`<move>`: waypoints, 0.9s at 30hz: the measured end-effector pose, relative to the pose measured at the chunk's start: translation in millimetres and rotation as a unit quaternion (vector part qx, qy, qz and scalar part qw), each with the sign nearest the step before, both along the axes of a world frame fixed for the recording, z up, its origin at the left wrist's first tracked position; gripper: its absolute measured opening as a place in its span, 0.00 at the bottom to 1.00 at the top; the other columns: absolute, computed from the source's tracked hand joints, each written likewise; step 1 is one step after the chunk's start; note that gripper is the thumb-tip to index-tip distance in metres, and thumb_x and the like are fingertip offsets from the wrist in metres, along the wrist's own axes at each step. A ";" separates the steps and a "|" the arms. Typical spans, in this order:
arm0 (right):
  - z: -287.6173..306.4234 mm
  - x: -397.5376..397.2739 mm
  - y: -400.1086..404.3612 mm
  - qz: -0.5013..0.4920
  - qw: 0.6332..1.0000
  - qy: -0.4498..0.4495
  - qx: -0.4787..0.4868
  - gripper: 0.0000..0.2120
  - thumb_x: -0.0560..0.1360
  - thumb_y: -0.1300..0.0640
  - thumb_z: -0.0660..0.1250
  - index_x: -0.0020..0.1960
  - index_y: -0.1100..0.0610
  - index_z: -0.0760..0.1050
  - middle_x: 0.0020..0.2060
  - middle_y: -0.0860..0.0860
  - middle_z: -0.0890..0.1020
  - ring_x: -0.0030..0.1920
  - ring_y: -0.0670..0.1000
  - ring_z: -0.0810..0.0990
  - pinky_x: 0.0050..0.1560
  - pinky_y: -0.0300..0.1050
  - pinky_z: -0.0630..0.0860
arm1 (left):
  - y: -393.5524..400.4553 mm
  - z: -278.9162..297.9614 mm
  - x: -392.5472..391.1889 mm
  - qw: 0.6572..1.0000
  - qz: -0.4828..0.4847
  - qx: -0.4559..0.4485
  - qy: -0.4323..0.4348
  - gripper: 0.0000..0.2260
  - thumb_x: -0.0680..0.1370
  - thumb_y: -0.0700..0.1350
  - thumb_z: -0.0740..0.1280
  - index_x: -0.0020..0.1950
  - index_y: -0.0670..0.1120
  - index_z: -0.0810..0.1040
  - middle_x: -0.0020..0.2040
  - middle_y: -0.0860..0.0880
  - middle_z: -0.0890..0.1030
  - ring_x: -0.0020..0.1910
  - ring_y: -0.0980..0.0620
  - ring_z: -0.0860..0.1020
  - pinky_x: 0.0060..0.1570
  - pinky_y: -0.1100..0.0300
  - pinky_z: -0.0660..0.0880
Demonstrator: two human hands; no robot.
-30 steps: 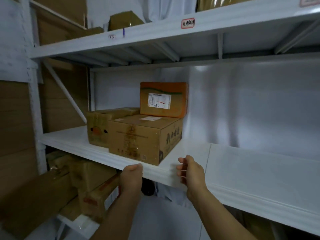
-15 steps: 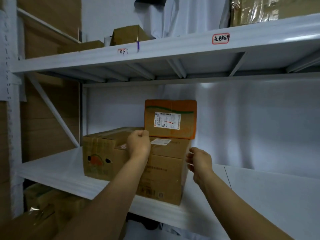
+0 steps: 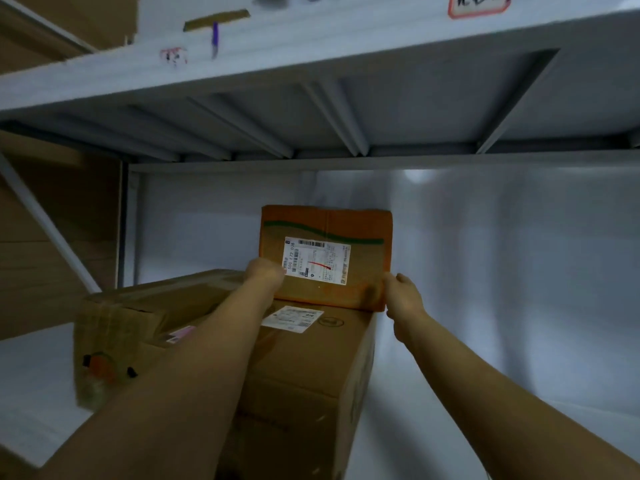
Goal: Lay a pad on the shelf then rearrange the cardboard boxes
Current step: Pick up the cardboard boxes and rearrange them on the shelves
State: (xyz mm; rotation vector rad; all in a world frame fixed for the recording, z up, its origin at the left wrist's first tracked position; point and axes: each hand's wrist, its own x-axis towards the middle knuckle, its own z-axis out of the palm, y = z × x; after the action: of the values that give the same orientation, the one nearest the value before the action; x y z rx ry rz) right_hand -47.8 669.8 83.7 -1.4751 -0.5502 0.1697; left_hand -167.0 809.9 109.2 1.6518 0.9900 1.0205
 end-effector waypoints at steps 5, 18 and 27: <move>0.0 27.9 19.4 0.037 0.998 0.017 -0.040 0.24 0.81 0.47 0.52 0.73 0.57 0.57 0.69 0.56 0.68 0.64 0.58 0.70 0.60 0.52 0.69 | 25.4 -0.1 22.7 0.999 -0.005 0.013 0.046 0.12 0.82 0.39 0.55 0.60 0.37 0.74 0.59 0.40 0.78 0.47 0.47 0.74 0.46 0.57 0.72; -13.7 44.9 25.4 0.139 0.987 0.031 0.068 0.29 0.77 0.36 0.52 0.75 0.45 0.53 0.61 0.46 0.70 0.60 0.50 0.71 0.67 0.56 0.63 | 45.1 4.0 16.5 0.997 -0.038 -0.072 -0.016 0.23 0.76 0.31 0.62 0.69 0.42 0.65 0.64 0.40 0.74 0.60 0.41 0.74 0.57 0.46 0.73; -3.9 18.8 -23.2 0.083 0.985 0.084 0.126 0.27 0.77 0.40 0.59 0.71 0.50 0.57 0.53 0.50 0.68 0.61 0.55 0.67 0.67 0.60 0.61 | 0.7 10.0 -19.9 0.982 -0.108 -0.084 -0.130 0.25 0.79 0.35 0.62 0.73 0.50 0.60 0.66 0.44 0.73 0.48 0.47 0.72 0.31 0.54 0.69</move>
State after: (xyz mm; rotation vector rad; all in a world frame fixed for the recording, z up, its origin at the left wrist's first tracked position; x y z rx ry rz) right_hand -29.1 646.6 79.8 -1.1568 -0.5362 0.3396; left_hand -186.9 810.5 119.2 1.4097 0.6877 0.9502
